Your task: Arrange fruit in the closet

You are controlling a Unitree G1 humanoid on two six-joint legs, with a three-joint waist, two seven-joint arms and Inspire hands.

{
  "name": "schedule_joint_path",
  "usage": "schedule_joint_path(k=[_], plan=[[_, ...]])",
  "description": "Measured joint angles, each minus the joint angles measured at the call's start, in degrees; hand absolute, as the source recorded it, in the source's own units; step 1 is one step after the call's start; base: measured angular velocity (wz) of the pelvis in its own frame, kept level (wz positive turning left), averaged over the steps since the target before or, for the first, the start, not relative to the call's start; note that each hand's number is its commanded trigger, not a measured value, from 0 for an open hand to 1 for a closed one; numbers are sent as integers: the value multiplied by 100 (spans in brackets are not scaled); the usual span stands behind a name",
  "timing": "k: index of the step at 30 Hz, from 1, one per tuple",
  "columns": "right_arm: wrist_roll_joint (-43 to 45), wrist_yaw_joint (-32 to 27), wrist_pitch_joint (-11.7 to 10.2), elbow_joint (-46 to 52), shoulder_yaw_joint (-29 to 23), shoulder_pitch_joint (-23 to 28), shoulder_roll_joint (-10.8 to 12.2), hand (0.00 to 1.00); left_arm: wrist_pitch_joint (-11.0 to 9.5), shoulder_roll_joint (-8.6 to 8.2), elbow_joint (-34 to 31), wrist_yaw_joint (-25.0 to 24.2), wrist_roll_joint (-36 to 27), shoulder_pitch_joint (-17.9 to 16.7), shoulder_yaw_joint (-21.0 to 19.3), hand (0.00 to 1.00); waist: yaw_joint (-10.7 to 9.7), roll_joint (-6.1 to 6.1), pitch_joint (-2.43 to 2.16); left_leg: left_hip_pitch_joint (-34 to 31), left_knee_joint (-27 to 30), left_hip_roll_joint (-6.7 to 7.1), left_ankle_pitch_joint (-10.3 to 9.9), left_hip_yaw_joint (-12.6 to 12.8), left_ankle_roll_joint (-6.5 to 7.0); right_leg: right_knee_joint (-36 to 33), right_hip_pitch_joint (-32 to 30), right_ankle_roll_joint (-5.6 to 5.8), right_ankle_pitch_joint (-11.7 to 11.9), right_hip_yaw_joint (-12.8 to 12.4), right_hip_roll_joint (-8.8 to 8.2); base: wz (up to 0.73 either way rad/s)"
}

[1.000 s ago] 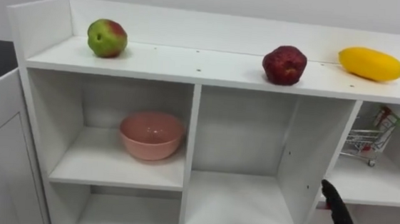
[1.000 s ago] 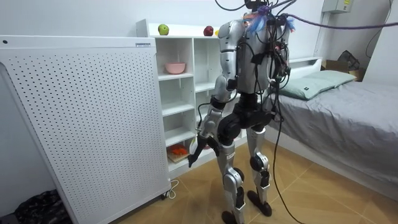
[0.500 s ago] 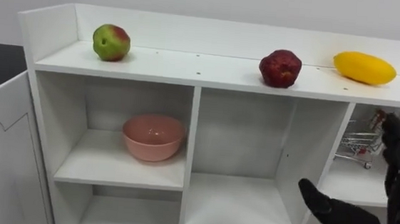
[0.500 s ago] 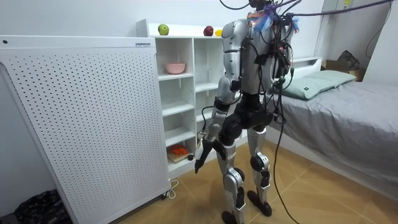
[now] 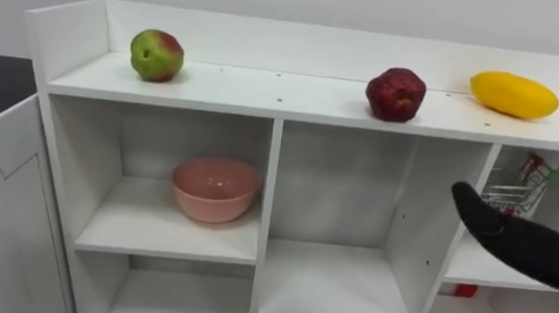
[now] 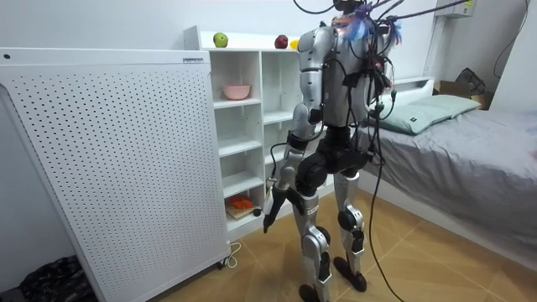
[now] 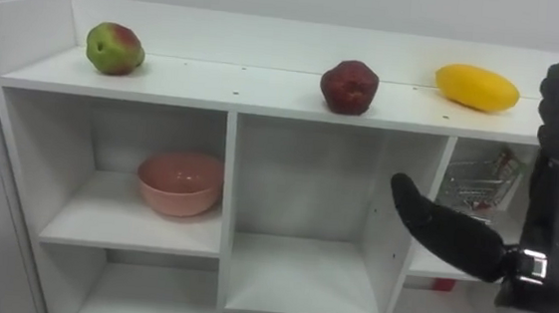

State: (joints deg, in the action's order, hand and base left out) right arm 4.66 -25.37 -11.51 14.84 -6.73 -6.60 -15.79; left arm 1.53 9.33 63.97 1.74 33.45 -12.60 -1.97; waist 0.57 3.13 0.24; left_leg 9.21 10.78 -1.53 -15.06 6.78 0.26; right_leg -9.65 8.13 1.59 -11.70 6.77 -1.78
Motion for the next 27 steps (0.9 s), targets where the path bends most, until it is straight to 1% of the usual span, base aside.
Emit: schedule_joint_path(k=[1,2,3,5,8,11,14,15,16,18,19,20,23,24,26,27], plan=[[-8,-3,-1,-86,-85,-145,-67,0,-4,53,-5,-21,0,1,0,0,0,58,10,-13,1,2,8,-41,-2,0,1,0,0,42,-2,14],[-68,-23,-5,-211,-161,-305,-135,0,-4,83,-13,-26,54,-3,-9,0,12,109,4,-27,2,2,14,-72,-3,-1,3,0,0,111,-6,12],[-115,-25,-5,-291,-185,-398,-178,0,-3,86,-16,-28,103,-5,-13,0,12,114,3,-48,3,1,15,-74,-3,0,2,-1,1,128,-7,7],[-301,-95,28,-468,-257,-729,-269,0,-2,82,-48,-88,111,3,-10,0,52,139,-14,-63,14,3,15,-82,-3,0,-3,-2,1,136,-11,0],[-586,-194,34,-572,-261,-1020,-312,0,57,83,-56,-130,107,60,-7,0,126,144,-17,-60,14,3,15,-86,-3,1,2,-2,2,141,-11,0],[-710,-190,43,-637,-257,-1087,-317,0,102,83,-97,-133,106,74,-8,0,178,142,-17,-62,18,3,15,-96,-3,0,6,-2,2,161,-11,0],[-956,-73,164,-852,-254,-1206,-328,0,170,80,-170,-168,111,55,-9,0,236,133,-14,-67,44,2,15,-113,-3,-4,1,-3,2,194,-15,1],[-990,8,225,-1032,-262,-1335,-354,0,209,80,-256,-238,135,50,-18,0,250,133,-16,-93,62,2,15,-119,-3,-6,-18,-9,6,199,-16,0],[-1003,92,299,-1116,-280,-1434,-391,0,210,78,-339,-272,245,48,-35,0,258,115,-15,-143,93,2,15,-143,-3,-3,-38,-18,11,228,-18,7],[-1090,283,320,-1228,-288,-1548,-450,0,217,78,-426,-299,272,52,-113,0,255,85,-12,-171,107,1,17,-176,-6,-3,-80,-24,15,269,-19,9],[-1169,390,394,-1238,-288,-1572,-468,0,233,82,-460,-324,276,49,-139,0,266,70,-15,-175,105,-3,20,-194,-11,-3,-83,-24,15,282,-14,7],[-1237,444,419,-1239,-288,-1574,-473,0,249,81,-473,-330,283,48,-139,0,280,60,-21,-179,102,-4,22,-208,-14,-2,-81,-24,15,291,-13,8],[-1817,807,631,-1462,-286,-1602,-519,0,392,76,-561,-366,289,28,-132,0,284,62,-33,-214,96,-7,29,-264,-22,-3,-68,-24,15,407,-18,9],[-1970,864,692,-1512,-286,-1602,-542,0,407,76,-562,-366,290,27,-131,0,285,67,-34,-214,92,-7,30,-276,-22,-6,-67,-24,15,429,-18,7],[-2387,1073,916,-1756,-286,-1664,-622,0,452,76,-643,-366,295,-55,-132,0,288,90,-39,-209,80,-7,30,-287,-21,-9,-67,-24,15,439,-17,2],[-2471,1126,942,-1845,-287,-1731,-626,0,451,76,-683,-366,297,-95,-132,0,278,97,-38,-208,75,-7,30,-287,-21,-9,-69,-24,15,437,-17,0]])
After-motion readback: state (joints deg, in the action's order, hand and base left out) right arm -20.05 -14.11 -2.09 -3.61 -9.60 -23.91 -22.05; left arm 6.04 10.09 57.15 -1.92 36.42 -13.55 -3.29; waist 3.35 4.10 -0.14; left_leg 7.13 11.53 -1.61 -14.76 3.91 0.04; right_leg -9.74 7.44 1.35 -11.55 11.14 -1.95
